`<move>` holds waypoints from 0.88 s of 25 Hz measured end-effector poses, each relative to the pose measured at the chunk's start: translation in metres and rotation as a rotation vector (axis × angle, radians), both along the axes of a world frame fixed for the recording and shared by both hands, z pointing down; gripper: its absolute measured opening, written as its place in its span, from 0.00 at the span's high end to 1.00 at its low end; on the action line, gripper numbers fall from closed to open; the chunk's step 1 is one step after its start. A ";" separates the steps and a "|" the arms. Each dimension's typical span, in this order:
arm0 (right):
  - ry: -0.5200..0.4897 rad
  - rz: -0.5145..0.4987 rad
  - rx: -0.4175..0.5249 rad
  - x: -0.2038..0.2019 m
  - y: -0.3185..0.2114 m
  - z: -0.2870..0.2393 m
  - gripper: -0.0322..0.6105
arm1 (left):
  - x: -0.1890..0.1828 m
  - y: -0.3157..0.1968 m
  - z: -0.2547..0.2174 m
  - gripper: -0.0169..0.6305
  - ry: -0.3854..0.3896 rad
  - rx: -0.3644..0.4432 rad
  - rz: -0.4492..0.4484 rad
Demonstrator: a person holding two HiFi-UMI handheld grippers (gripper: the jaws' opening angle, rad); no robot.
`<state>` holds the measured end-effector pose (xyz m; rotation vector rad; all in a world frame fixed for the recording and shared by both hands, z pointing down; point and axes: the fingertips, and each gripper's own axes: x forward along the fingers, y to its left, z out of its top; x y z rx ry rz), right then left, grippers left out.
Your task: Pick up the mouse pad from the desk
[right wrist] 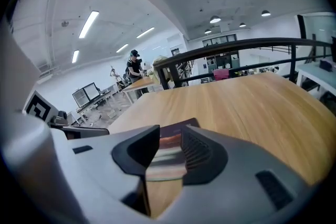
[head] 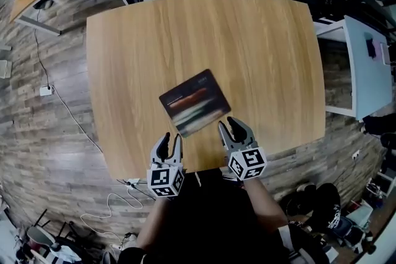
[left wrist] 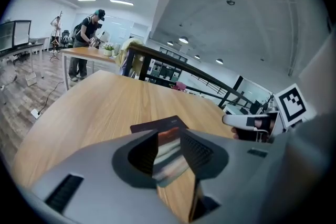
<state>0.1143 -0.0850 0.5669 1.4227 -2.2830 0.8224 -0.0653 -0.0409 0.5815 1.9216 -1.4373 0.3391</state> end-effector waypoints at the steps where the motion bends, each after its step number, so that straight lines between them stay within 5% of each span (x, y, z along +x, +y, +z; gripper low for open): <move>1: 0.011 -0.006 -0.015 0.000 -0.003 0.009 0.72 | 0.002 -0.003 0.007 0.75 0.004 -0.015 0.009; 22: 0.199 -0.137 -0.321 0.024 -0.028 0.138 0.58 | 0.021 -0.009 0.109 0.65 0.068 -0.302 0.083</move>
